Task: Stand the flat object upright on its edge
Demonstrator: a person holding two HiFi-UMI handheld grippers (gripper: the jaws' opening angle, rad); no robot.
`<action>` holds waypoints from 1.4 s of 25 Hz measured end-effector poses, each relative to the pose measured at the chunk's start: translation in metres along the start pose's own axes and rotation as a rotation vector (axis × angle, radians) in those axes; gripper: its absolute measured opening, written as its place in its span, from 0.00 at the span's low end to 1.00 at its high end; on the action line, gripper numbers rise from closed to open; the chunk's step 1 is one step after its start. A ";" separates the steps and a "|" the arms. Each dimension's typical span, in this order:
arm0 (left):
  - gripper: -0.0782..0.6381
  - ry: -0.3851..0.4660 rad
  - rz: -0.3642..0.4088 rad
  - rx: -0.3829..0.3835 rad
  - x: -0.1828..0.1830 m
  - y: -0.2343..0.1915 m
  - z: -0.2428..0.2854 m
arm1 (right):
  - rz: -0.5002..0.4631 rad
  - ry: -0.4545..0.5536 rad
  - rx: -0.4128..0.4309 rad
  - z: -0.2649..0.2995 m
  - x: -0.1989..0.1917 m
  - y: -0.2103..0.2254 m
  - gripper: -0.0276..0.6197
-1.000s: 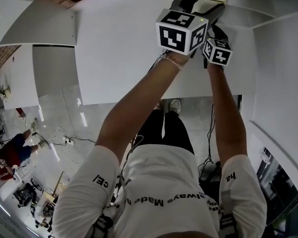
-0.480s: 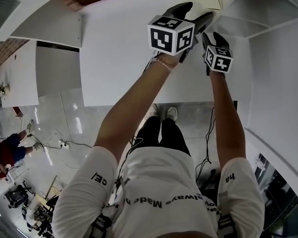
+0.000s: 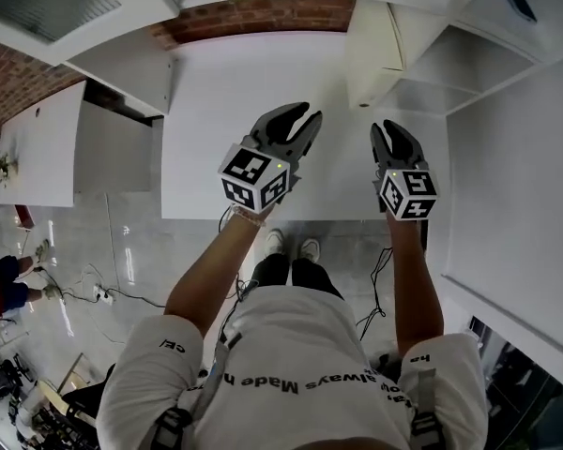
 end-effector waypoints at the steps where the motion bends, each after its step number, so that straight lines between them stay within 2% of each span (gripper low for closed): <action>1: 0.25 0.004 0.015 0.007 0.003 0.003 -0.016 | 0.001 0.012 0.016 -0.010 0.010 -0.014 0.19; 4: 0.22 0.012 0.041 0.026 0.011 0.011 -0.061 | -0.018 0.044 0.063 -0.038 0.041 -0.053 0.17; 9: 0.19 0.060 0.042 0.088 0.031 0.017 -0.122 | -0.072 0.089 0.134 -0.075 0.087 -0.108 0.15; 16: 0.19 0.144 0.033 0.120 0.071 0.030 -0.173 | -0.130 0.141 0.191 -0.113 0.131 -0.160 0.15; 22: 0.19 0.194 0.012 0.100 0.093 0.052 -0.191 | -0.124 0.172 0.209 -0.131 0.151 -0.172 0.15; 35: 0.19 0.196 0.031 0.123 0.111 0.058 -0.225 | -0.154 0.185 0.257 -0.159 0.169 -0.206 0.15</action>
Point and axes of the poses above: the fingertips, and each gripper's own axes: z forward along the fingers, y to its right, x out of its top, the point moved 3 cm from there along -z, backward along the fingers, and after that the axes turned 6 degrees about x, right-handed, at the moved point
